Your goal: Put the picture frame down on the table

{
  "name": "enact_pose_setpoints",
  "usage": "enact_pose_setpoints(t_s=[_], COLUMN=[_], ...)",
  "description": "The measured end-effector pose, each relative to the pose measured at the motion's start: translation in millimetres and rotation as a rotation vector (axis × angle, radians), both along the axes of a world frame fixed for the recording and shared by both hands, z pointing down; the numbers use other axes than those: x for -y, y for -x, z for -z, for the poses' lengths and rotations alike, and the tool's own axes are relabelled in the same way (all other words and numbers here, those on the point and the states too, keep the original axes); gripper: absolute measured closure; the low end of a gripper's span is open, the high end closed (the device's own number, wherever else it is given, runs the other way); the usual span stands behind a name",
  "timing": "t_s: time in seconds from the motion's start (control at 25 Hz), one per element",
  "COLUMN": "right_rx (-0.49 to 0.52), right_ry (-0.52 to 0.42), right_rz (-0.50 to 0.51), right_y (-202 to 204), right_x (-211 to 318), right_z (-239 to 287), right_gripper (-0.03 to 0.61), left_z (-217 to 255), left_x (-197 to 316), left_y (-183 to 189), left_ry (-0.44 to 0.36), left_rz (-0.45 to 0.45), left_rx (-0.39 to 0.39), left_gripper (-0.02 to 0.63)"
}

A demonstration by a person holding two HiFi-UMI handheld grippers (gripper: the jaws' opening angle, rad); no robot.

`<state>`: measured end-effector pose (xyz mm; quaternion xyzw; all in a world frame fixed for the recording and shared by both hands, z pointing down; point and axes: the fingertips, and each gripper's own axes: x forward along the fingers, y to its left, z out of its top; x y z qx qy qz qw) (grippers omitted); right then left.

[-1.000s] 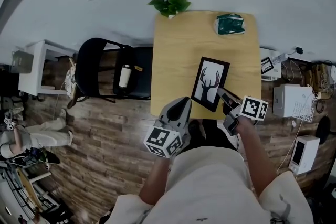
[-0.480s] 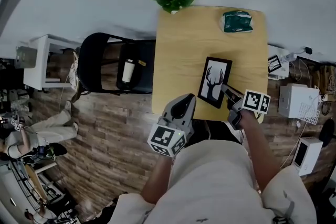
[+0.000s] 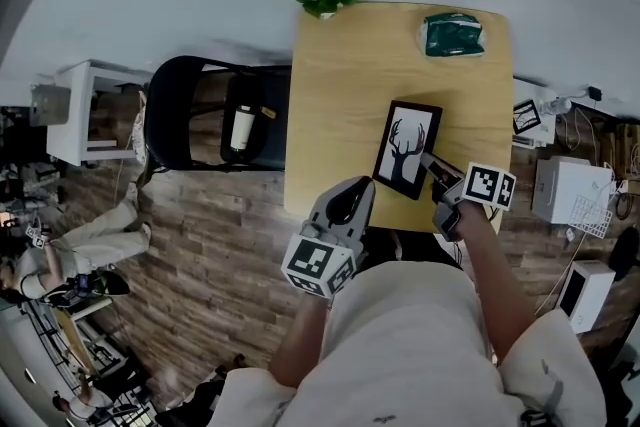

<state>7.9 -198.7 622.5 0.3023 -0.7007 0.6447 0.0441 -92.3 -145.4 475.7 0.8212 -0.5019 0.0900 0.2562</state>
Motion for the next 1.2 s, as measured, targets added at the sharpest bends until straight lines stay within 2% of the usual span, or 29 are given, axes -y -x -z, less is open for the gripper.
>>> enact_pose_setpoints(t_s=[0.48, 1.2], right_rx=[-0.012, -0.157], right_ry=[0.047, 0.06], right_rz=[-0.023, -0.015], right_y=[-10.9, -33.8], right_x=[3.4, -1.0], right_z=[-11.4, -38.8], right_gripper=[0.518, 0.512], left_z=[0.4, -4.6], left_x=[4.6, 17.8], left_y=[-5.1, -37.8], left_ry=[0.003, 0.008], left_rz=[0.025, -0.044], left_rx=[0.016, -0.001], left_gripper=[0.598, 0.598])
